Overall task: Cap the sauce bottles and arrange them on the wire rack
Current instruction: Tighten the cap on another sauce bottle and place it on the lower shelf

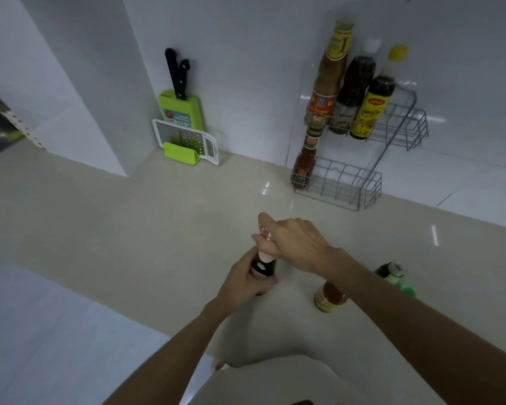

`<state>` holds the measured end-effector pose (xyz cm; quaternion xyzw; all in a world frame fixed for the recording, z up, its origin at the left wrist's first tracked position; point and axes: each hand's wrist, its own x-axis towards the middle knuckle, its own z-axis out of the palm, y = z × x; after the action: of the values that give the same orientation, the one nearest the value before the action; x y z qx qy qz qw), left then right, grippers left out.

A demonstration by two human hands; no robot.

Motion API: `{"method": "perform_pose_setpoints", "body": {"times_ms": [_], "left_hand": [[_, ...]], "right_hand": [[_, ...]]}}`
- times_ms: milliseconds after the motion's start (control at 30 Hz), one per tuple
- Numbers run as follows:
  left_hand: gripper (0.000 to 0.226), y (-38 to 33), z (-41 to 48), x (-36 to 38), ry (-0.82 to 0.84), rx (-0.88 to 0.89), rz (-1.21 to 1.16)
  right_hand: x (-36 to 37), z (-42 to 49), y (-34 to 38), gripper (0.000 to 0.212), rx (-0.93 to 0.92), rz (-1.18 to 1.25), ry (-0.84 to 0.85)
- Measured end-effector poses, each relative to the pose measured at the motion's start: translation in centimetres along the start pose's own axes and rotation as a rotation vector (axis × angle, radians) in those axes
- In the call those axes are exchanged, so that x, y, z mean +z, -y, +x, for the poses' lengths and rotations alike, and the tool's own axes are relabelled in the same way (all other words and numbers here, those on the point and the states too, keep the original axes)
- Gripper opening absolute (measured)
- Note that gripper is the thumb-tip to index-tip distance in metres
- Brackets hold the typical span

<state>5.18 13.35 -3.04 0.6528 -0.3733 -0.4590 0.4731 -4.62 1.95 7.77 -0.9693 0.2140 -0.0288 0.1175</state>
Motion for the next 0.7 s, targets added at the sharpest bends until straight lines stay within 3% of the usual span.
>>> {"method": "perform_pose_setpoints", "body": {"times_ms": [67,133,200,267,333,433,500,567,600,633,700], "left_hand": [[0.035,-2.2,-0.1,0.5,-0.024,0.029,-0.073],[0.026,-4.8,0.0,0.6,-0.002,0.066,-0.125],[0.025,-7.1,0.7,0.3,0.115,0.092,-0.192],[0.029,-9.3,1.2,0.2,0.269,0.108,-0.261],[0.028,-10.9,1.6,-0.1,0.403,0.088,-0.318],[0.021,-12.5,2.1,-1.0,0.523,0.043,-0.321],[0.016,-13.1,2.3,-0.9,0.321,0.072,-0.146],[0.019,-13.0,2.7,0.3,-0.081,0.113,0.15],[0.024,-12.7,2.8,0.8,-0.231,0.125,0.264],[0.026,-12.4,2.9,1.0,-0.278,0.136,0.31],[0.021,-12.3,2.8,0.1,-0.059,0.126,0.214]], "right_hand": [[-1.9,-0.3,-1.5,0.03,0.018,0.179,-0.086],[-3.6,-0.3,-2.5,0.037,0.055,0.582,-0.195],[-5.1,-0.1,-2.7,0.045,0.1,0.942,-0.276],[-6.5,0.4,-2.6,0.048,0.114,1.006,-0.344],[-8.2,0.7,-2.9,0.049,0.061,0.802,-0.401],[-10.5,0.5,-4.2,0.054,-0.042,0.234,-0.384],[-10.5,0.3,-4.9,0.051,-0.026,-0.071,-0.404],[-9.5,0.0,-4.8,0.025,0.122,-0.275,-0.349],[-8.6,0.2,-4.7,0.036,0.197,-0.36,-0.308],[-8.5,0.0,-4.5,0.035,0.231,-0.314,-0.245],[-9.9,-0.4,-5.0,0.018,0.149,-0.224,-0.253]]}}
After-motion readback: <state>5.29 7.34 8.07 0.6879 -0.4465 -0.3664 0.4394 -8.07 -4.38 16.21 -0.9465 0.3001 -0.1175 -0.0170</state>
